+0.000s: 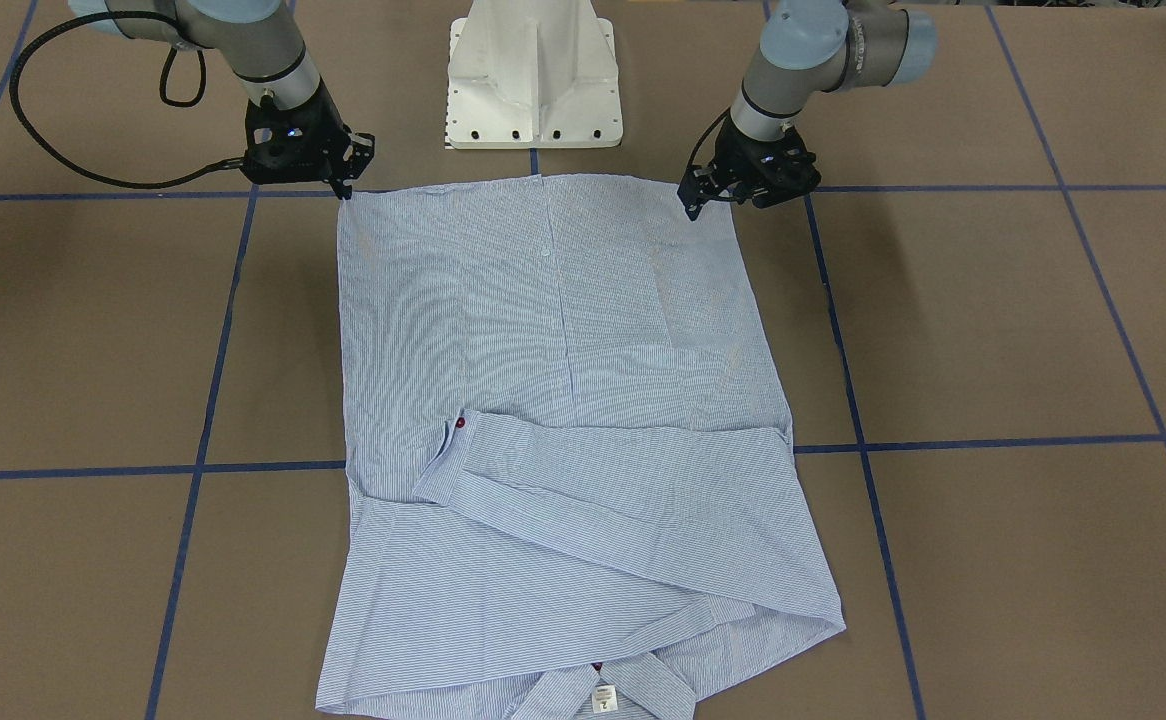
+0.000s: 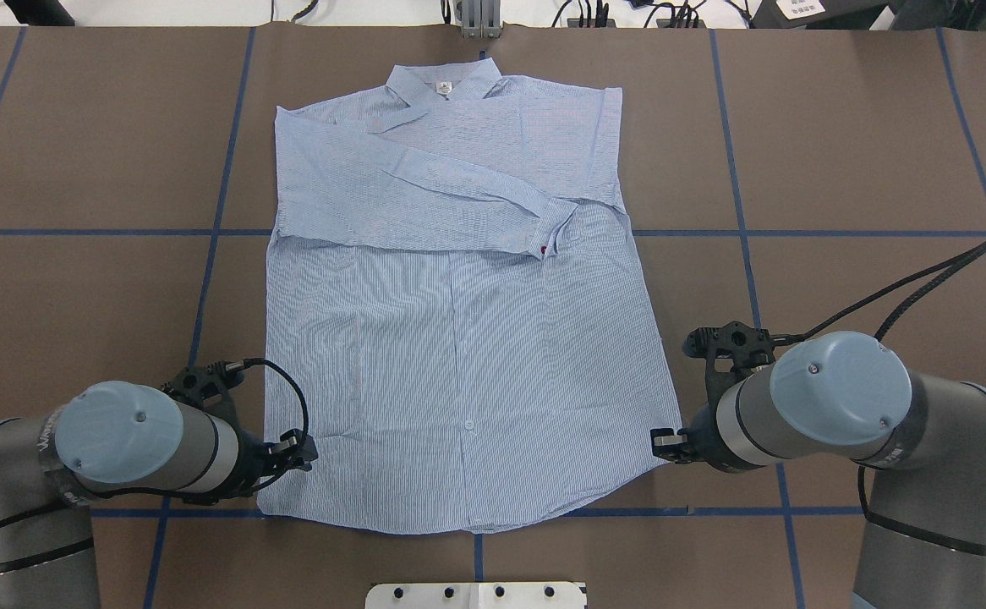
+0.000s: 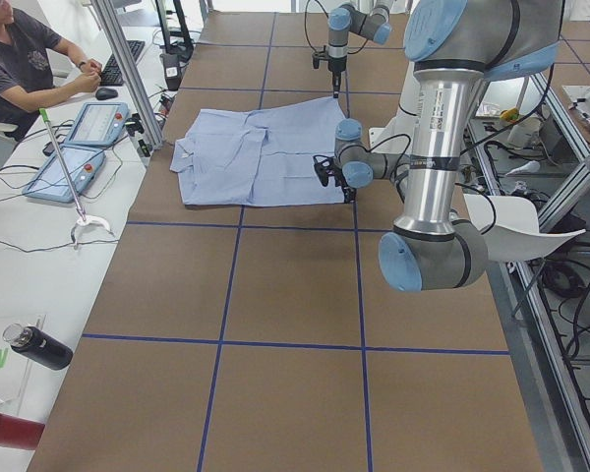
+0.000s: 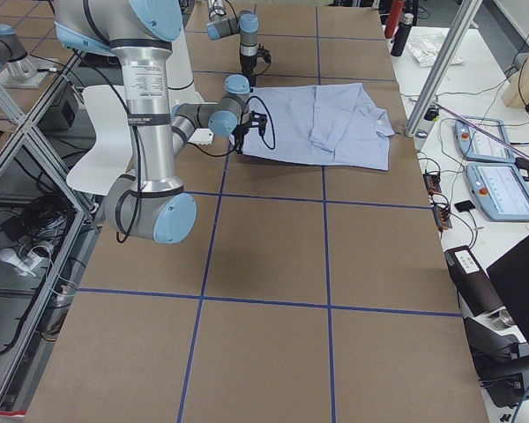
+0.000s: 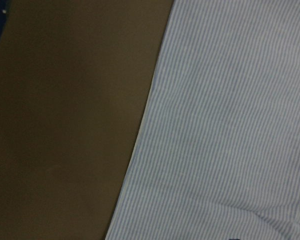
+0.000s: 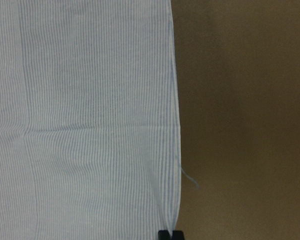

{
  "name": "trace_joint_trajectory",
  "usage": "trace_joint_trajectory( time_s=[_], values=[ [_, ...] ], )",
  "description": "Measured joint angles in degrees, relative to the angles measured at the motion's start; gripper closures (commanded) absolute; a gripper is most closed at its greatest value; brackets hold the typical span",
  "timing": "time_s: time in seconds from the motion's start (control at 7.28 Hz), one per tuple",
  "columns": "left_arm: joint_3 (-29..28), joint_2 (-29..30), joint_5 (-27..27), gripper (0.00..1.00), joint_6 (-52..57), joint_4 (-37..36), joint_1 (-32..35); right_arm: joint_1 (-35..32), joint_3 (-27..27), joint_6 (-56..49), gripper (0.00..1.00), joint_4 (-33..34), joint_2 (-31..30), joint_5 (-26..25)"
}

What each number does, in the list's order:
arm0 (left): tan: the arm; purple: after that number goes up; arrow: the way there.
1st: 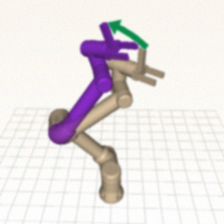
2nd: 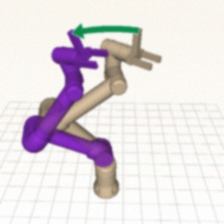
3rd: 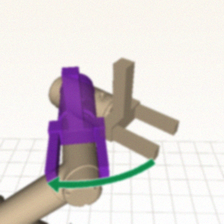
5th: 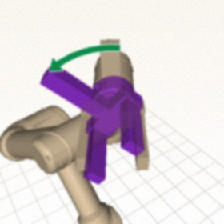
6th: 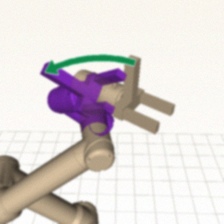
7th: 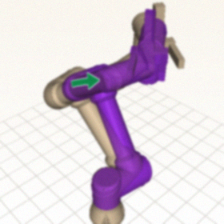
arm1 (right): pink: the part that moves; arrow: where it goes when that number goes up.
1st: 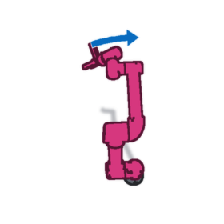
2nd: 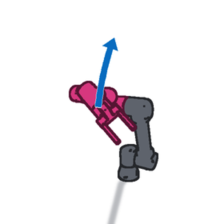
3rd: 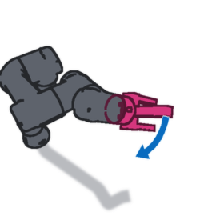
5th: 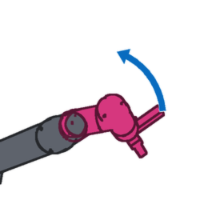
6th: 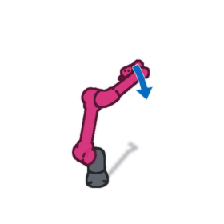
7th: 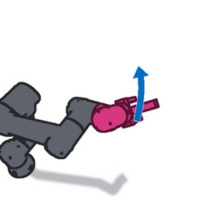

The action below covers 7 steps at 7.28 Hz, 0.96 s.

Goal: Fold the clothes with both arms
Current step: 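Lower both grippers onto the hem corners nearest the robot and grasp them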

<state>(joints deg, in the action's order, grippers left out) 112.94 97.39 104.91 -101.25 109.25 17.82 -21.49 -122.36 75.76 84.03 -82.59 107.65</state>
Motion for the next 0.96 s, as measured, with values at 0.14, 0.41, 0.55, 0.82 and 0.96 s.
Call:
trace_joint_trajectory(
  time_s=[0.14,0.41,0.55,0.82,0.96],
  values=[
    [0.0,-0.4,-0.1,0.27,-0.1,0.0,-0.3,-0.1,-0.1,0.0,1.00,0.0,0.0,0.1],
    [0.0,-0.8,-0.4,0.42,-0.2,-0.5,-0.8,-0.4,-0.3,0.0,1.00,0.0,0.1,0.2],
    [0.0,-0.9,-0.4,0.48,-0.2,-0.7,-1.0,-0.5,-0.3,0.0,1.00,0.0,0.1,0.2],
    [0.1,-0.9,-0.4,0.62,-0.2,-0.9,-1.3,-0.7,-0.3,0.0,1.00,0.0,0.0,0.2],
    [0.3,-0.9,-0.4,0.68,-0.2,-1.3,-1.4,-0.8,-0.3,0.0,1.00,0.1,-0.1,0.2]
  ],
)
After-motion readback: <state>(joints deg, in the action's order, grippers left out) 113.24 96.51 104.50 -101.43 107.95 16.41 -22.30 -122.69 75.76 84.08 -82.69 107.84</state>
